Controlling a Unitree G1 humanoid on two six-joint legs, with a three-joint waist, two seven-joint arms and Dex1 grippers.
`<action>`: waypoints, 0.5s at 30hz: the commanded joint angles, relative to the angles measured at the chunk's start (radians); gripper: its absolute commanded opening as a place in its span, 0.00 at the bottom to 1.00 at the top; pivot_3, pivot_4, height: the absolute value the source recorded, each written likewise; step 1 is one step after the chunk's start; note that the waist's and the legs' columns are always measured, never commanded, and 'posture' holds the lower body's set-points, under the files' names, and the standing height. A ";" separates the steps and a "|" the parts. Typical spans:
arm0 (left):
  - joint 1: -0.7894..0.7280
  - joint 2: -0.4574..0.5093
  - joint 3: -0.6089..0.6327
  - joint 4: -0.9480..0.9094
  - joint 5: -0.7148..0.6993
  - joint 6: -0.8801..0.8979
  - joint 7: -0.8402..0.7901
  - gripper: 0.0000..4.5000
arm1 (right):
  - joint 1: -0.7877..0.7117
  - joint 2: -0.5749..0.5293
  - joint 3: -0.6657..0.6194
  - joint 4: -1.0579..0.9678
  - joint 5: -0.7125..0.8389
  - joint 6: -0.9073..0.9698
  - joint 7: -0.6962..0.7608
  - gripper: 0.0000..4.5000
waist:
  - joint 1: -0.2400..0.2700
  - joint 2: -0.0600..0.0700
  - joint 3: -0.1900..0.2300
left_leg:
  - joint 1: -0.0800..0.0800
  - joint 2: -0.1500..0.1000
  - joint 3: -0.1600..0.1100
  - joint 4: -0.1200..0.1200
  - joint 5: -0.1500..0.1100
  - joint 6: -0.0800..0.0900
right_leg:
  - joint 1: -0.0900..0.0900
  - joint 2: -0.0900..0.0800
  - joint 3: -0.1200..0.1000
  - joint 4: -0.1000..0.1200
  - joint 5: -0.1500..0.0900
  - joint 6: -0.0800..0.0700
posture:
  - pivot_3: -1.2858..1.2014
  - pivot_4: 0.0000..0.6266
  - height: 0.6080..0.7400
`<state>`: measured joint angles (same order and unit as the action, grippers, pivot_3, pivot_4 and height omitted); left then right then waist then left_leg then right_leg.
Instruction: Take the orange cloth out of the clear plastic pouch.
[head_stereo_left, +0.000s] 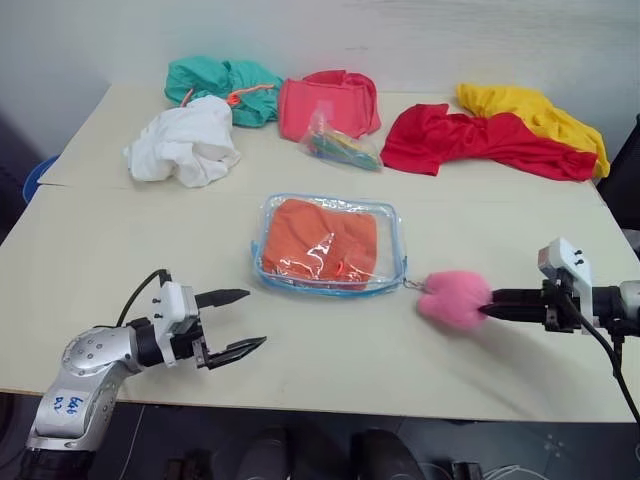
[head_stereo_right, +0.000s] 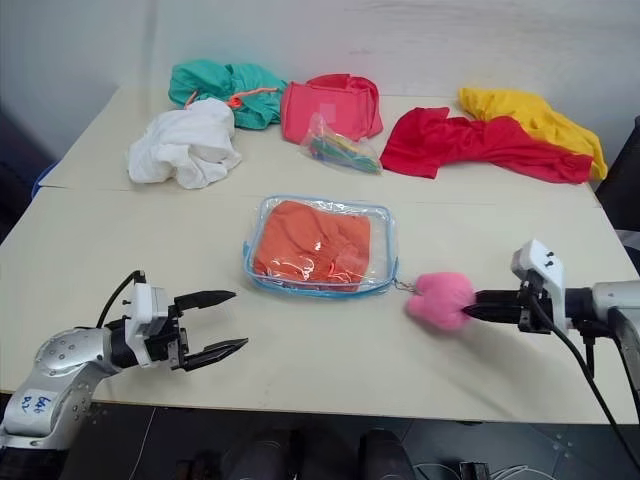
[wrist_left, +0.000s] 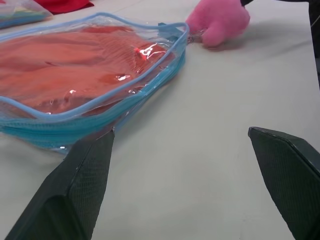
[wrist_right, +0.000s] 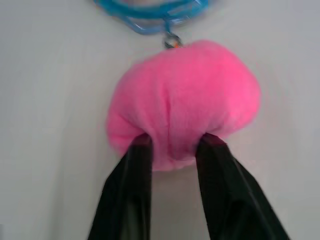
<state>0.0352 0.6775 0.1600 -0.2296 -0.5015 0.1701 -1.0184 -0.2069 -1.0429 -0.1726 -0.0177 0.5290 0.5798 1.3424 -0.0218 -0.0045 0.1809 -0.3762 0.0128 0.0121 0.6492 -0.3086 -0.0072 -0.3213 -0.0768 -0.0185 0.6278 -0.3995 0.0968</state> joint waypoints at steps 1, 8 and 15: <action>-0.007 0.011 0.015 -0.019 0.001 -0.010 -0.003 1.00 | -0.006 0.010 -0.032 -0.208 0.158 0.150 -0.026 0.01 | 0.000 0.000 0.000 | 0.000 0.000 0.000 0.000 0.000 0.000 | 0.000 0.000 0.000 0.000 0.000 0.000 | 0.52 0.24 1.00; -0.106 -0.063 -0.079 0.017 0.051 -0.042 0.019 1.00 | -0.018 0.274 0.135 -0.287 0.094 0.078 -0.228 0.00 | -0.001 -0.002 0.000 | 0.000 -0.001 -0.001 0.001 0.000 0.000 | 0.000 0.000 -0.001 0.000 0.000 0.000 | 0.52 0.24 1.00; -0.282 -0.149 -0.268 0.097 0.124 -0.052 -0.034 1.00 | 0.018 0.396 0.253 -0.141 -0.108 -0.233 -0.236 0.30 | 0.020 -0.002 0.000 | -0.003 -0.002 -0.001 0.003 0.000 -0.001 | -0.001 0.000 -0.002 0.001 0.001 0.002 | 0.52 0.24 1.00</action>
<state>-0.2231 0.5421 -0.0755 -0.1354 -0.3993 0.1394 -1.0410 -0.1956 -0.6534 0.0783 -0.1521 0.4395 0.4073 1.0999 -0.0021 -0.0066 0.1808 -0.3790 0.0106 0.0109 0.6524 -0.3083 -0.0077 -0.3227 -0.0769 -0.0200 0.6292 -0.3987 0.0984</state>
